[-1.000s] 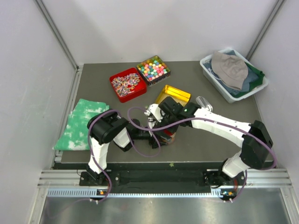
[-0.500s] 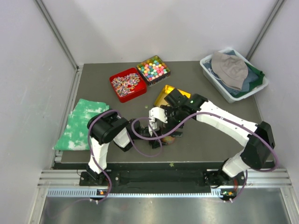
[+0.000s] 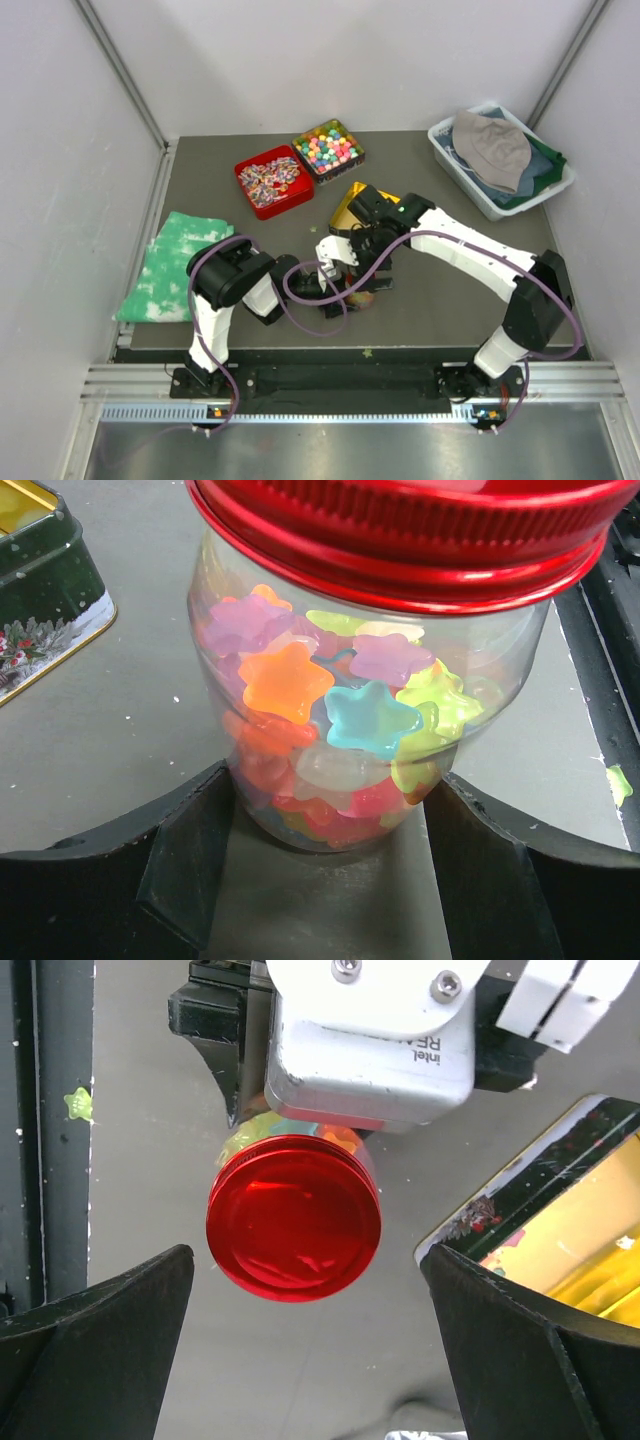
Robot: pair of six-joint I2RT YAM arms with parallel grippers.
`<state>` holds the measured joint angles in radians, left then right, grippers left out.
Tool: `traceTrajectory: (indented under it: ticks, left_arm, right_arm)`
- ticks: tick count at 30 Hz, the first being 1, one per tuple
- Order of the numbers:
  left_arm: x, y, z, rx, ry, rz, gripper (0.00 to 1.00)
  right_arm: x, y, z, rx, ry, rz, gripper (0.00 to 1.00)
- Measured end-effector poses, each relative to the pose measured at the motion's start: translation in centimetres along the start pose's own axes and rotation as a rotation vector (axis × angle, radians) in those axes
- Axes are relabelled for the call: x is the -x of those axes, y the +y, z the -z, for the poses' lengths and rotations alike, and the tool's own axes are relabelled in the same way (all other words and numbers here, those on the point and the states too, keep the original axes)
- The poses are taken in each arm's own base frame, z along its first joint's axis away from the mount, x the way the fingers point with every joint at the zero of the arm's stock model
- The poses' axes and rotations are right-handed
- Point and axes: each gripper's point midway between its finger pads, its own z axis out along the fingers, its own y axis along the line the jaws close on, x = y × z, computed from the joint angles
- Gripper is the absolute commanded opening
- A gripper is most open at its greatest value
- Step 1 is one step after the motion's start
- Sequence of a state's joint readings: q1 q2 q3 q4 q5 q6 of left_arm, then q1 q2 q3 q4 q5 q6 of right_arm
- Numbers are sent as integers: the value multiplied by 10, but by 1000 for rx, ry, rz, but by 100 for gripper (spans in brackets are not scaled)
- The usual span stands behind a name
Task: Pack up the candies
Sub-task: Screw the bottle lid onto the packing bottle.
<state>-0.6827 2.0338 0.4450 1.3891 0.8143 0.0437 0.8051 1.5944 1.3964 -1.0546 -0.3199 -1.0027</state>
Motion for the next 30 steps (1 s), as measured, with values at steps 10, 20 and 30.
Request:
traceTrajectory:
  ticks: [10, 20, 30]
  left_arm:
    - [0, 0, 0, 0, 0, 1, 63]
    - [0, 0, 0, 0, 0, 1, 63]
    - [0, 0, 0, 0, 0, 2, 63]
  right_arm:
    - [5, 2, -3, 9, -8, 9, 83]
    - [6, 1, -8, 14, -6, 11, 56]
    - [7, 3, -9, -3, 0, -62, 35]
